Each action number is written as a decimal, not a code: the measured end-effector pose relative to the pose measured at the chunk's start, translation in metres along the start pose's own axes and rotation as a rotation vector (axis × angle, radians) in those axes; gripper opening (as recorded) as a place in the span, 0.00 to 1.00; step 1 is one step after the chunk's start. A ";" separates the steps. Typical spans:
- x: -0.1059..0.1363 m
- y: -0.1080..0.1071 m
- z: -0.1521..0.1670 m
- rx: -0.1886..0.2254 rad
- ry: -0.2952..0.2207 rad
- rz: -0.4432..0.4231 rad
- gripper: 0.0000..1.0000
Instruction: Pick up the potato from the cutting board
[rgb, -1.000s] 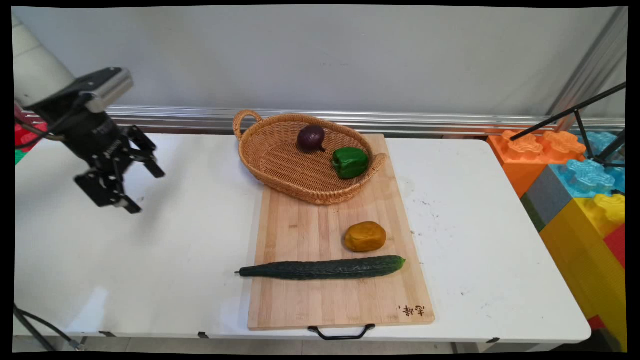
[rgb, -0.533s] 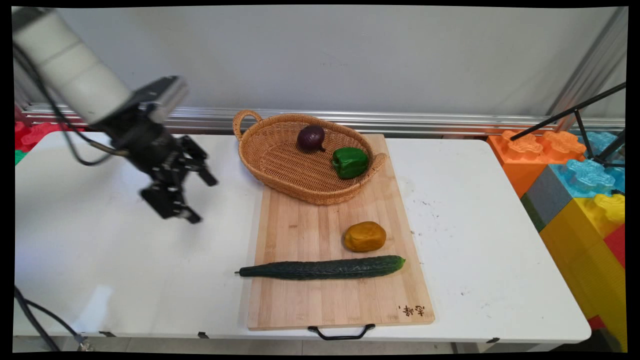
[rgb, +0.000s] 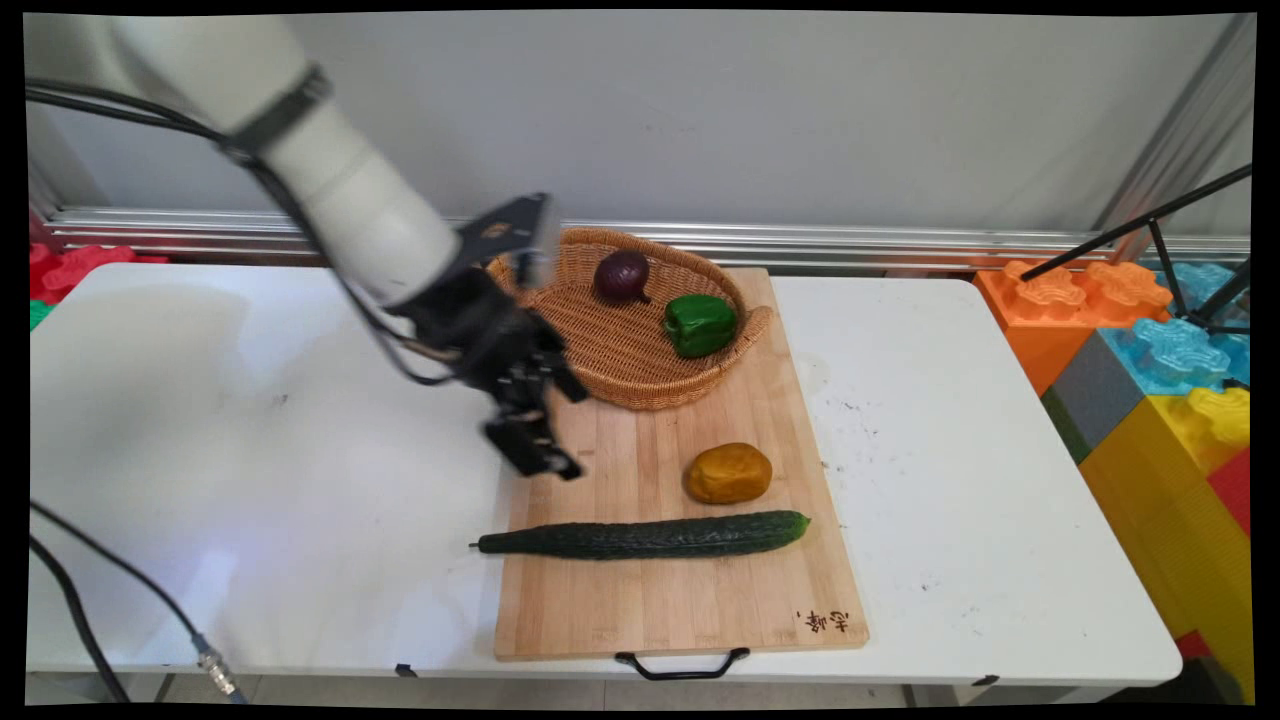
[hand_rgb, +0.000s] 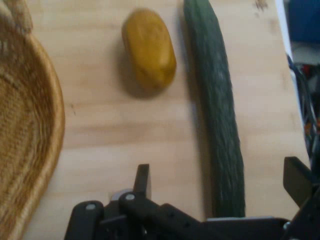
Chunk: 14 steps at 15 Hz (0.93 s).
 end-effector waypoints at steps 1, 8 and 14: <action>0.007 0.000 0.007 0.006 0.003 -0.006 1.00; 0.053 -0.005 0.072 0.058 0.016 -0.082 1.00; 0.066 -0.015 0.120 0.077 0.019 -0.130 1.00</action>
